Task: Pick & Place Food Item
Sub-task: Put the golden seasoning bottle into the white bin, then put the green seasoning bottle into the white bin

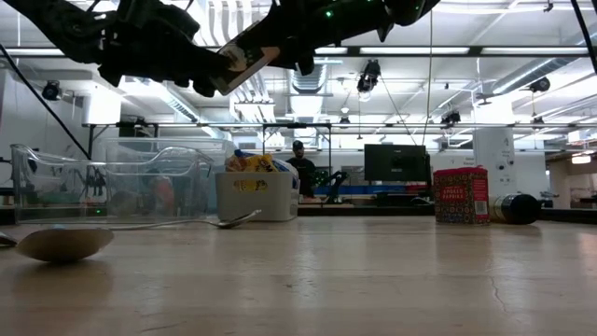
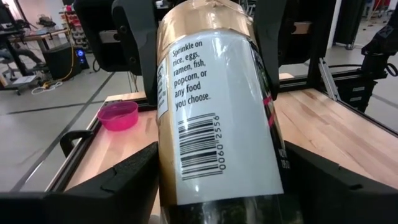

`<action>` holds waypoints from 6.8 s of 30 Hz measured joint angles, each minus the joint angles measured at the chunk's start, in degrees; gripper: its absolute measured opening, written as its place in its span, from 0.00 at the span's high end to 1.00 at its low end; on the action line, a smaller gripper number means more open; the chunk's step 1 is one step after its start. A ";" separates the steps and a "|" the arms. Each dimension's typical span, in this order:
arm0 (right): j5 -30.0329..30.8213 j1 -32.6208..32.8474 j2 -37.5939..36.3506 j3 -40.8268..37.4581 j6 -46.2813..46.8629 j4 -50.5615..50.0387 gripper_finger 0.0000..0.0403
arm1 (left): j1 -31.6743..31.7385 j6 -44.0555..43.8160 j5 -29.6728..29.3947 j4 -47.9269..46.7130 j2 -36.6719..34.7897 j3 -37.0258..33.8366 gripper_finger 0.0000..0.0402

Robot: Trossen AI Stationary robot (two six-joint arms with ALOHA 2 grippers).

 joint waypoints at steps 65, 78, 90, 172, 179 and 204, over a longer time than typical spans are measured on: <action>6.07 0.22 0.07 -0.07 0.34 -1.58 0.08 | -1.14 -5.25 -4.15 -0.19 0.06 -0.31 0.33; 4.48 0.20 -1.89 -0.07 0.63 -7.29 0.08 | -1.18 -5.20 -4.07 -0.20 0.01 -0.31 0.33; 4.37 0.20 -8.87 -0.07 0.88 -24.88 0.08 | -1.18 -5.20 -4.07 -0.24 0.01 -0.31 0.33; 4.90 0.17 -11.04 -1.03 2.36 -42.50 0.08 | 13.99 -28.91 -62.48 -32.38 8.57 7.60 0.25; 4.90 0.17 -11.02 -1.03 2.16 -42.47 0.08 | 14.03 -28.89 -60.64 -33.55 8.90 9.26 0.33; 4.90 0.17 -10.97 -1.16 2.12 -42.07 0.08 | 14.03 -30.23 -61.04 -33.20 8.54 9.11 0.01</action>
